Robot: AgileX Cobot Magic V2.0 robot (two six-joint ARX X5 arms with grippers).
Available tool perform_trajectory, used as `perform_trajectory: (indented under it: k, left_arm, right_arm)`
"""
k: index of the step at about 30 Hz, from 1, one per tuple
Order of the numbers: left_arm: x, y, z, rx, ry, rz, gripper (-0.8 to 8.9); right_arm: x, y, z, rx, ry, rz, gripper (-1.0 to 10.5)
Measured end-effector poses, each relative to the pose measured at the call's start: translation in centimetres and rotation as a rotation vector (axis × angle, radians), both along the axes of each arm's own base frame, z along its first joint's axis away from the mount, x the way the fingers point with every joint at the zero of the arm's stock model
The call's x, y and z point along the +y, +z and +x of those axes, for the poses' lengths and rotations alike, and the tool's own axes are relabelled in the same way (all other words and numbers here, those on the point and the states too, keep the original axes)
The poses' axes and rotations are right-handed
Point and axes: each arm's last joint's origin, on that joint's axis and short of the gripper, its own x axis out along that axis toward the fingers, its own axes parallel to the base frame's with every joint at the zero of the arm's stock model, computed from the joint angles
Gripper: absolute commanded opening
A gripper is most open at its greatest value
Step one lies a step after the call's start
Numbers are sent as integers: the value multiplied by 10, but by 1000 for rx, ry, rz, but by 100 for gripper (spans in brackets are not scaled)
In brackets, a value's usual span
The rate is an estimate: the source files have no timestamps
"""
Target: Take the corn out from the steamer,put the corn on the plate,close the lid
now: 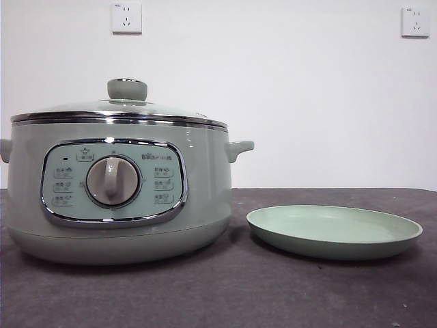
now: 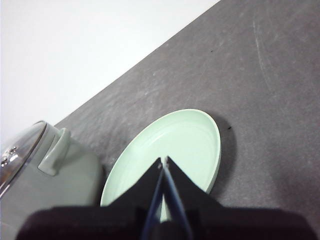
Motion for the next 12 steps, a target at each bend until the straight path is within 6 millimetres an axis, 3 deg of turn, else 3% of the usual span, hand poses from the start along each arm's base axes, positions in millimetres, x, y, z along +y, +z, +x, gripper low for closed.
perform_trajectory:
  k: [4, 12]
  left_arm:
    - [0, 6, -3, 39, -1, -13, -9]
    - [0, 60, -12, -1, -4, -15, -8]
  right_arm:
    - [0, 4, 0, 15, -1, 6, -12]
    - [2, 48, 5, 4, 46, -53, -11]
